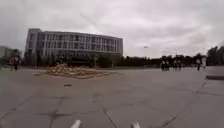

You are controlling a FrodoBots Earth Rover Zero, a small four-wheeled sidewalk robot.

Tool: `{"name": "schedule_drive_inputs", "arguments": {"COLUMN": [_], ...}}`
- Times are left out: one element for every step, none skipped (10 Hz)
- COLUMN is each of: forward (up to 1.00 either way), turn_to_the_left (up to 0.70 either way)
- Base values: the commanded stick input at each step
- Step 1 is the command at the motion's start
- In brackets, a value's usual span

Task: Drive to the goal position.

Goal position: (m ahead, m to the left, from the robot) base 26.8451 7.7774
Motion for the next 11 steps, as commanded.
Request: {"name": "schedule_drive_inputs", "arguments": {"forward": [1.0,1.0,1.0,1.0,1.0,1.0,1.0,1.0,1.0,1.0,1.0], "turn_to_the_left": [0.0,0.0,-0.06,-0.11,-0.05,0.0,0.0,-0.03,-0.08,0.0,0.0]}}
